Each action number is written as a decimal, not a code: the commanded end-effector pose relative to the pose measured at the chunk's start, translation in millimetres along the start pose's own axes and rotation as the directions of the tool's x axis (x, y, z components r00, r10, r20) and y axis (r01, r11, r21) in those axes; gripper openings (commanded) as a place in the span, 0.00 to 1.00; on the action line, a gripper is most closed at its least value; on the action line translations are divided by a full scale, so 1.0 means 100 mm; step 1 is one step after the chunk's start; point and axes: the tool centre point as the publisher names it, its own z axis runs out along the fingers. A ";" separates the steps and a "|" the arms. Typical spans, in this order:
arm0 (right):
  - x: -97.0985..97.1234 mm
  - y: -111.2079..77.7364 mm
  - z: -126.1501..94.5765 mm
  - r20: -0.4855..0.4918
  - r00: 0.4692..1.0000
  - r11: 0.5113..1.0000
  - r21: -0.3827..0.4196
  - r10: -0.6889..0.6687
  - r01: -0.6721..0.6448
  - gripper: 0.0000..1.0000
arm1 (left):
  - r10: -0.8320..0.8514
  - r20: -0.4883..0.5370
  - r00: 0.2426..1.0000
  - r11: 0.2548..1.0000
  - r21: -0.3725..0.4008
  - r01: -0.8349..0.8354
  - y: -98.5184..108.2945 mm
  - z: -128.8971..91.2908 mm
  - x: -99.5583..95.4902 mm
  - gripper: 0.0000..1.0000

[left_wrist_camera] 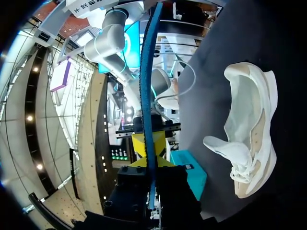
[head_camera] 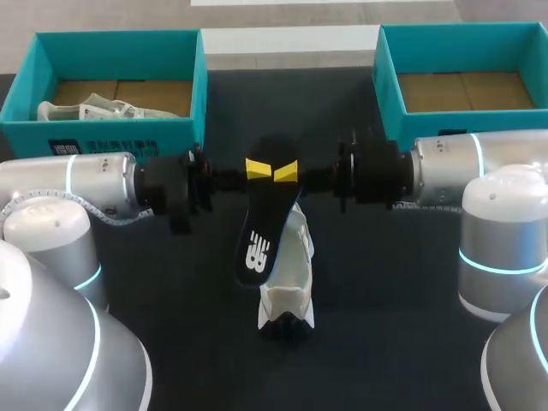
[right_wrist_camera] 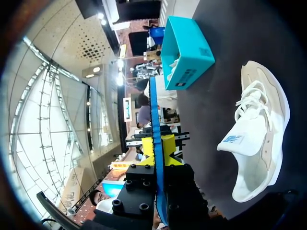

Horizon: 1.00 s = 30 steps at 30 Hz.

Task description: Take the shoe out of the shoebox, open the shoe tongue, remove and reinsert the insole, then place the shoe into the shoebox

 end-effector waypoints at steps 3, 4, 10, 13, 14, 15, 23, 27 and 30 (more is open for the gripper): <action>-0.03 -0.06 -0.03 0.002 1.000 1.000 -0.019 0.002 -0.002 0.65 | -0.017 0.005 1.000 1.000 -0.003 0.017 -0.02 0.01 0.03 0.00; -0.04 -0.07 -0.06 0.009 1.000 0.999 -0.042 0.004 -0.003 1.00 | -0.025 0.005 1.000 1.000 -0.002 0.025 -0.03 0.00 0.04 0.00; -0.09 -0.09 -0.26 0.021 0.997 0.991 -0.118 -0.068 0.070 1.00 | -0.088 -0.018 0.996 0.996 0.005 0.088 -0.10 -0.10 0.07 0.00; -0.11 -0.06 -0.36 0.039 0.985 0.971 -0.166 -0.170 0.175 1.00 | -0.147 -0.017 0.989 0.989 0.007 0.147 -0.17 -0.17 0.09 0.00; -0.11 -0.05 -0.38 0.035 0.979 0.965 -0.165 -0.202 0.205 1.00 | -0.161 -0.009 0.987 0.987 0.008 0.161 -0.20 -0.19 0.10 0.00; -0.12 -0.04 -0.40 0.042 0.971 0.954 -0.181 -0.237 0.241 1.00 | -0.174 -0.014 0.985 0.985 0.009 0.175 -0.23 -0.22 0.10 0.00; -0.06 -0.01 -0.48 0.181 0.821 0.799 -0.193 -0.541 0.569 1.00 | -0.309 -0.022 0.951 0.951 0.019 0.309 -0.36 -0.35 0.21 0.00; -0.09 0.00 -0.47 0.251 0.804 0.796 -0.160 -0.540 0.584 1.00 | -0.352 -0.024 0.936 0.936 0.019 0.352 -0.37 -0.37 0.23 0.00; -0.09 0.00 -0.47 0.251 0.804 0.796 -0.160 -0.540 0.584 1.00 | -0.352 -0.024 0.936 0.936 0.019 0.352 -0.37 -0.37 0.23 0.00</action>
